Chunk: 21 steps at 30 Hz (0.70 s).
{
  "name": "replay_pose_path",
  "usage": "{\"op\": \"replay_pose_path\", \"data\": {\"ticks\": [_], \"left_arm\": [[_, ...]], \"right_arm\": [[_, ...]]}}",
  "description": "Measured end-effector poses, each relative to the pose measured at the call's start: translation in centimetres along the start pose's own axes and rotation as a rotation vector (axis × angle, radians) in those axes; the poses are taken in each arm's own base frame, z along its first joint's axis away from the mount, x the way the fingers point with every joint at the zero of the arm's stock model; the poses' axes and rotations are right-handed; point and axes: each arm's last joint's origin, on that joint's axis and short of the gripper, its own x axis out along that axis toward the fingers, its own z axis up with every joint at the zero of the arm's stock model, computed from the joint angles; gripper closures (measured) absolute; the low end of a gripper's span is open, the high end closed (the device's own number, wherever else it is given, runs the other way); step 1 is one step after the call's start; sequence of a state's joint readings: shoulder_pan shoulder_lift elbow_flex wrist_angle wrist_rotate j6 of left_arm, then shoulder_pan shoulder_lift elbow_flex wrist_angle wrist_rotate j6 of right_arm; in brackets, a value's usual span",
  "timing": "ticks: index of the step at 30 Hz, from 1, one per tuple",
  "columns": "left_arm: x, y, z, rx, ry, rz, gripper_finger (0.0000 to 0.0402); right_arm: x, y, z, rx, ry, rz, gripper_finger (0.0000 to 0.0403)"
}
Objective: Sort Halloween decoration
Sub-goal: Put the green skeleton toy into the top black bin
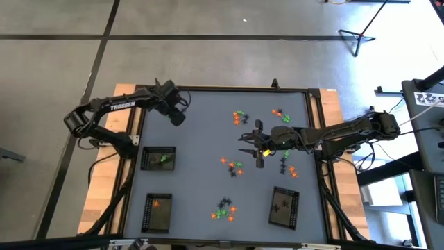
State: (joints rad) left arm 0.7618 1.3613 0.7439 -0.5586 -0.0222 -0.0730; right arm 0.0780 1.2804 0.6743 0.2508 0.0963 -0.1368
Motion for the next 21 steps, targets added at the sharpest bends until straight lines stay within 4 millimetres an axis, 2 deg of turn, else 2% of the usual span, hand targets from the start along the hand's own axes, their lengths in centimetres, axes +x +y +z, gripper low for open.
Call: {"op": "replay_pose_path", "data": {"ticks": [8,13,21], "left_arm": [[1.2,-1.1,-0.3,0.002,-0.092,-0.031,0.0312],[2.7,-1.2,-0.5,0.003,-0.034,0.046,0.0312],[5.2,-1.3,-0.7,-0.025,0.040,0.062,0.0312]], "right_arm": [[0.0,0.0,0.2,0.002,-0.021,-0.003,0.0221],[0.0,0.0,0.3,0.003,-0.033,-0.005,0.0221],[0.0,0.0,0.3,0.003,-0.030,-0.005,0.0221]]}}
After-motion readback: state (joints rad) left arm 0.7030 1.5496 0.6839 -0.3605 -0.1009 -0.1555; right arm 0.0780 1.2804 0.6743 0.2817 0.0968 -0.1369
